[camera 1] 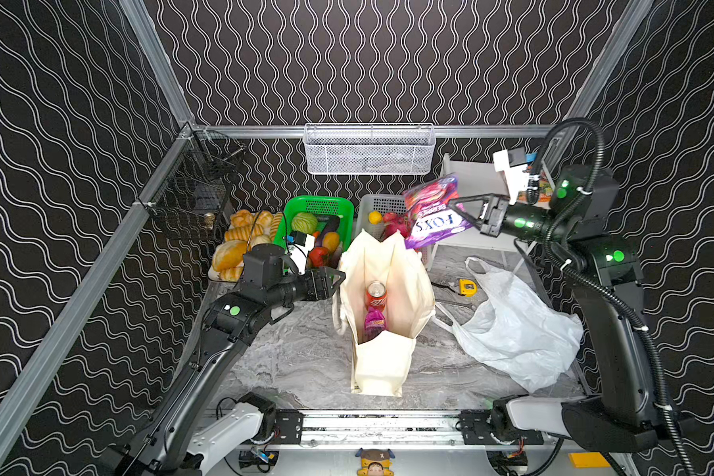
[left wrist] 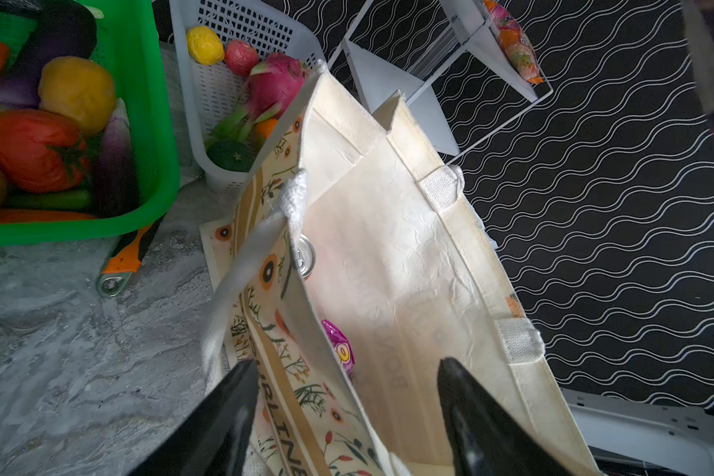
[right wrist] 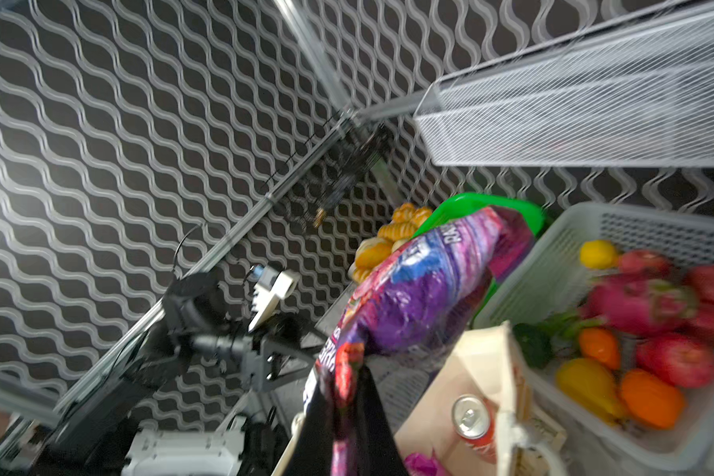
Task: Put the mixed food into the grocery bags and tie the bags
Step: 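Carry the candy bag to the tote and lower it inside with the right gripper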
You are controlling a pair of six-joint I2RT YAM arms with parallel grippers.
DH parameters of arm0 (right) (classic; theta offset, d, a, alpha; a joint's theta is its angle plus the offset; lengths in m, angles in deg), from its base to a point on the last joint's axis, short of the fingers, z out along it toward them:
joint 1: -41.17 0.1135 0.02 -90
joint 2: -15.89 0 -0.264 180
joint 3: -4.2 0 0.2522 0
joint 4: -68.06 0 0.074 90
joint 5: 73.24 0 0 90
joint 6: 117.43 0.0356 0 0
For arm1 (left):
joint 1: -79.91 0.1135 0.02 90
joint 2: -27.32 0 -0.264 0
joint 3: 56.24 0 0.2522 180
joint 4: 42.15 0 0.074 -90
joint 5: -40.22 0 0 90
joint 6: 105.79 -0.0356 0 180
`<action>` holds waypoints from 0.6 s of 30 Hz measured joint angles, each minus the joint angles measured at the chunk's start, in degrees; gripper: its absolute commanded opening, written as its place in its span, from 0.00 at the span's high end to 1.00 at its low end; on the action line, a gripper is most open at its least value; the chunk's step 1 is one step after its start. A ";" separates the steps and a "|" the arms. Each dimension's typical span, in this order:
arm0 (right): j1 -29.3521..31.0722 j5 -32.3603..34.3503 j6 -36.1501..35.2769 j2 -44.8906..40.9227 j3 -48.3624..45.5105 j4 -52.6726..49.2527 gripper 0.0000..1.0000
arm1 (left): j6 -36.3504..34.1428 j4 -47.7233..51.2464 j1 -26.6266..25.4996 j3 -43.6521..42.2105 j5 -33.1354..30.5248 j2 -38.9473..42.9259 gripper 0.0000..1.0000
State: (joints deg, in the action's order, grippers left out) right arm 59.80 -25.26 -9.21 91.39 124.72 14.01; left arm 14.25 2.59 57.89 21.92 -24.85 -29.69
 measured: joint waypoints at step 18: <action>21.40 19.02 3.91 9.75 -9.40 -17.42 1.00 | 0.02 -0.35 0.00 -1.88 1.53 -1.70 0.47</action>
State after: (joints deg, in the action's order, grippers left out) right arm 81.20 -6.24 -5.30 101.14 115.32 -3.41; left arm 14.27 2.24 57.89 20.04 -23.32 -31.40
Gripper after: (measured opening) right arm 0.093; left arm 0.546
